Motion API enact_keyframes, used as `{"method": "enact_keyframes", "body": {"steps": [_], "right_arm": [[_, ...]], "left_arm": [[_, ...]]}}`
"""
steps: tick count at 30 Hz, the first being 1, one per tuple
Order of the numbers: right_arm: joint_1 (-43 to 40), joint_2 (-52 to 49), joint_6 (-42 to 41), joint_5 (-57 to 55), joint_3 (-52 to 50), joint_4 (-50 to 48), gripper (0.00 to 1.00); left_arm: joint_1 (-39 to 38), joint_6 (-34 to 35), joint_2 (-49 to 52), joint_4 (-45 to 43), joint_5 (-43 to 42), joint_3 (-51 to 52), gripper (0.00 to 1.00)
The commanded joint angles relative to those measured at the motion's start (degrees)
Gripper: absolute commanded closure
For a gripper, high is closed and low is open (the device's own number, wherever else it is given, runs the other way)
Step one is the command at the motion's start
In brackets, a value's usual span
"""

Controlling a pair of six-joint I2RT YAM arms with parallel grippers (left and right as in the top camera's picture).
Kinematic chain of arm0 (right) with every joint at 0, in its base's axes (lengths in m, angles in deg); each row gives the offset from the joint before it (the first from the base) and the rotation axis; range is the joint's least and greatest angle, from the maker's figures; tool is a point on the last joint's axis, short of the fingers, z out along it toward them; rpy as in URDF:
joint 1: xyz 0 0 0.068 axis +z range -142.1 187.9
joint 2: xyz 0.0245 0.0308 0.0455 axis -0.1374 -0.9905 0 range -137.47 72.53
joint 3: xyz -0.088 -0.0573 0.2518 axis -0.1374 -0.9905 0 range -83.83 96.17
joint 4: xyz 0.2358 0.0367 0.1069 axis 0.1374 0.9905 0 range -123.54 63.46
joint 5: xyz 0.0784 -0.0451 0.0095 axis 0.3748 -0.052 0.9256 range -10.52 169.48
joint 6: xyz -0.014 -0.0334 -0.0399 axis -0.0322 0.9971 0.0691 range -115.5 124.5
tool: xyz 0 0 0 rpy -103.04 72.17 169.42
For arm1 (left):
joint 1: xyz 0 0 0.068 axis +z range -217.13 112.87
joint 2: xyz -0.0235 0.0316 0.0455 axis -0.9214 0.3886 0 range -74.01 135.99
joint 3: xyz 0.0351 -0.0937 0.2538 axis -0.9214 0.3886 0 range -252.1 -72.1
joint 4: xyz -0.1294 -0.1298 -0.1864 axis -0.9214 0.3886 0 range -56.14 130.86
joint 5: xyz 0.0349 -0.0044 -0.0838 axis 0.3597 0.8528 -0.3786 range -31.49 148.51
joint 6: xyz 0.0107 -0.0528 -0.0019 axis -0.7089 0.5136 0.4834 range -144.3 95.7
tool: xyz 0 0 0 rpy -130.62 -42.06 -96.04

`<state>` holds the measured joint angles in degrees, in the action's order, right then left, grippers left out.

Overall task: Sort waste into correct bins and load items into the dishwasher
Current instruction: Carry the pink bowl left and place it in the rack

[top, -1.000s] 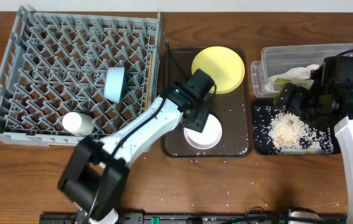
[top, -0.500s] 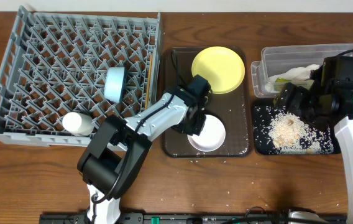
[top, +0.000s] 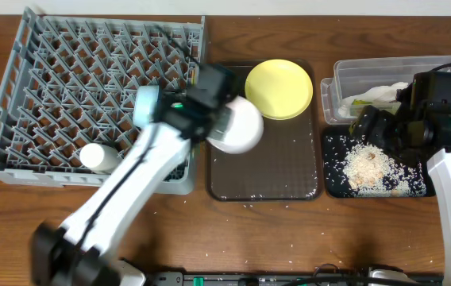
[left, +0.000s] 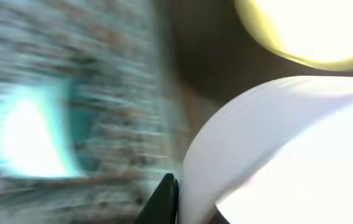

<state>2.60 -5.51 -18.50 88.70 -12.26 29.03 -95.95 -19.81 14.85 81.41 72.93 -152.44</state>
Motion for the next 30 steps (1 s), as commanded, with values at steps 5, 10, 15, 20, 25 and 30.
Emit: {"method": "enact_keyframes", "body": {"steps": [5,10,15,20,25,30], "right_arm": [[-0.31,0.79,0.55,0.07,0.66,0.07,0.01],[-0.31,0.79,0.55,0.07,0.68,0.07,0.01],[-0.31,0.79,0.55,0.07,0.68,0.07,0.01],[-0.31,0.79,0.55,0.07,0.68,0.07,0.01],[-0.31,0.79,0.55,0.07,0.66,0.07,0.01],[-0.31,0.79,0.55,0.07,0.68,0.07,0.01]], "left_arm": [[10.34,-20.81,-0.98,-5.01,37.31,-0.17,0.93],[19.63,-25.75,-0.85,-9.05,37.27,0.15,0.93],[27.23,-25.9,-0.46,-16.72,37.31,1.57,0.93],[31.34,-27.15,2.69,-22.93,37.99,3.52,0.93],[31.47,-27.17,8.85,-27.78,45.09,3.54,0.93],[31.47,-26.67,13.99,-28.02,45.22,3.54,0.92]]}}
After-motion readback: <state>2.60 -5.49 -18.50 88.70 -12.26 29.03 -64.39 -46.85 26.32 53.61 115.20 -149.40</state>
